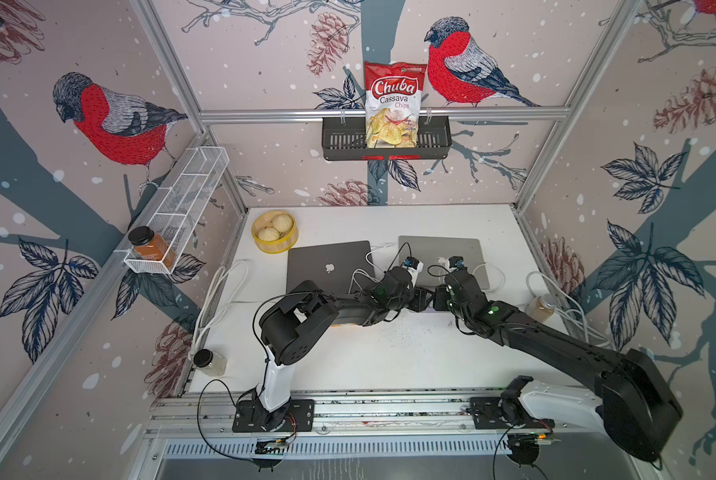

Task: Unplug the laptop charger
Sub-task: Remove the charging cable from the plug, then place the charging cable at the center of the board.

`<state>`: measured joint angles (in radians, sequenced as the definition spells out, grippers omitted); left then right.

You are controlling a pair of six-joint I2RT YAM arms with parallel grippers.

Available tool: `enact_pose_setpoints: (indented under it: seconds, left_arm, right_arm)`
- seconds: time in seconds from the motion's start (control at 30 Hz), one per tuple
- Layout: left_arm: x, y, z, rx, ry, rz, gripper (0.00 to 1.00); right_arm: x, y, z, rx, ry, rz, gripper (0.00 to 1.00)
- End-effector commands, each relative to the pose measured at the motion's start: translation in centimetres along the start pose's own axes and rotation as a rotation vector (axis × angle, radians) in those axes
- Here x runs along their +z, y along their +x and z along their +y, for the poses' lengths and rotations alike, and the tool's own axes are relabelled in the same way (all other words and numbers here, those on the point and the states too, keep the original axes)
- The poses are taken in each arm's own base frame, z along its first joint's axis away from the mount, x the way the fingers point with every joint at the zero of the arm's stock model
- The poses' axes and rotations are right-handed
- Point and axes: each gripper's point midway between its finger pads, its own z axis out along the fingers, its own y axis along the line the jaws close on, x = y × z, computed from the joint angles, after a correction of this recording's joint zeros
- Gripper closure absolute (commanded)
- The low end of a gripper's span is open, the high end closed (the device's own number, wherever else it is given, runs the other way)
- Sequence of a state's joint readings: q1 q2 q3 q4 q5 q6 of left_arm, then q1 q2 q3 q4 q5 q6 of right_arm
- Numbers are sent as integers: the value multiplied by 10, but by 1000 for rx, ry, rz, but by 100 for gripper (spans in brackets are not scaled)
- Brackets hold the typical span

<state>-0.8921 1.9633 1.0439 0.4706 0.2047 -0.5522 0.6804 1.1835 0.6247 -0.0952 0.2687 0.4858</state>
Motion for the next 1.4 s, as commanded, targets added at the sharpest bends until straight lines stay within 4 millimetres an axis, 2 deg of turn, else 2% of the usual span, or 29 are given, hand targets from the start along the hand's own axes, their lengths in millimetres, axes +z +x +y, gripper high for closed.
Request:
enact_pose_setpoints:
  seconds: [0.0, 0.13, 0.23, 0.3, 0.4, 0.53, 0.7, 0.83, 0.93, 1.17, 1.27, 1.37]
  left_arm:
    - [-1, 47, 33, -12, -136, 154, 52]
    - [-2, 44, 31, -13, -132, 147, 52]
    - [-3, 39, 25, -6, -111, 130, 52]
    - [-5, 34, 19, -1, -82, 110, 51]
    - [-9, 23, 7, 19, -37, 76, 50]
    - [-15, 3, -10, 63, 12, 20, 48]
    - [-23, -16, -26, 108, 54, -33, 44]
    - [-26, -23, -28, 137, 43, -42, 42]
    - [-25, -22, -25, 150, 25, -36, 41]
    - [-24, -21, -17, 158, -4, -36, 41]
    - [-26, -22, -13, 163, -28, -41, 41]
    - [-29, -22, -9, 159, -42, -51, 40]
  right_arm:
    - [-2, -6, 0, -2, 9, -21, 95]
    - [-11, -15, -19, -21, 110, -39, 95]
    - [-20, -26, -51, 9, 239, -46, 96]
    - [-24, -38, -68, 40, 274, -52, 100]
    - [-35, -69, -85, 48, 292, -113, 100]
    - [-52, -127, -101, 40, 332, -196, 100]
    - [-59, -186, -135, 32, 398, -259, 100]
    - [-47, -208, -172, 97, 391, -283, 100]
    - [-34, -200, -194, 155, 373, -253, 100]
    - [16, -137, -230, 338, 250, -135, 100]
    - [26, -118, -239, 405, 196, -120, 100]
    - [31, -113, -244, 410, 209, -98, 100]
